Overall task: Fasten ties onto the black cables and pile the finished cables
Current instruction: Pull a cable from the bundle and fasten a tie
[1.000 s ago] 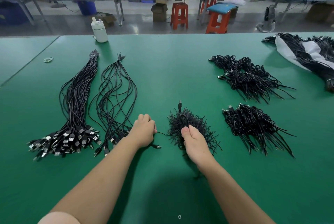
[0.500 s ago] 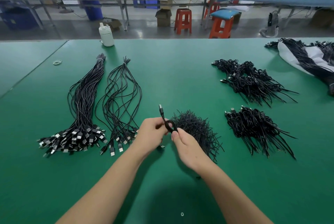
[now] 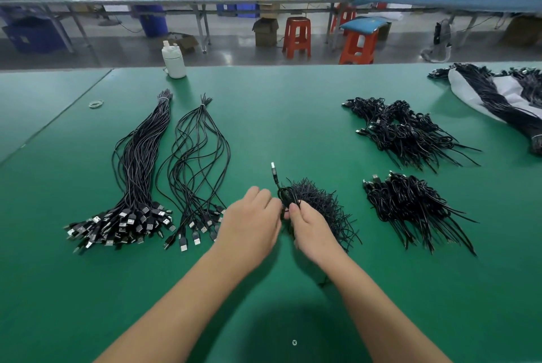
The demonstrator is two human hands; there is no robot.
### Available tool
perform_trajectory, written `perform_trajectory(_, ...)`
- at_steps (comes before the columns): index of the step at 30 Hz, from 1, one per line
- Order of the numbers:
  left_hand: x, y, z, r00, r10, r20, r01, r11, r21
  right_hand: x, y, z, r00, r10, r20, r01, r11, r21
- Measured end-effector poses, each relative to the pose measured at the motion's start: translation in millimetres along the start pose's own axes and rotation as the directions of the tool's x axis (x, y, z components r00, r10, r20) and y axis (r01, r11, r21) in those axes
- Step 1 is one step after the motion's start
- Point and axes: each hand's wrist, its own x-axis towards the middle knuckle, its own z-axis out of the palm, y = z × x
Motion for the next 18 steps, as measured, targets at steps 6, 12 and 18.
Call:
perform_trajectory(6,10.0,-13.3,-10.1,0.969,0.247,-0.027,-0.248,0.954,-0.17,-6.8,-7.6,-4.7,0.947,0.096,0.306,-0.204,0.916,0.345)
perform_trajectory(12,9.1,-8.5,-6.8,0.983,-0.151,0.102,0.178,0.911,-0.371,-11.1,-11.9,-1.8,0.947,0.026,0.32,-0.095,0.975,0.201)
perform_trajectory(18,13.9,-13.9,-6.3,0.91,-0.26,0.322,0.393,0.788,-0.474,-17.3,-7.7,-0.8,0.929,-0.249,0.273,0.357,0.793,-0.494)
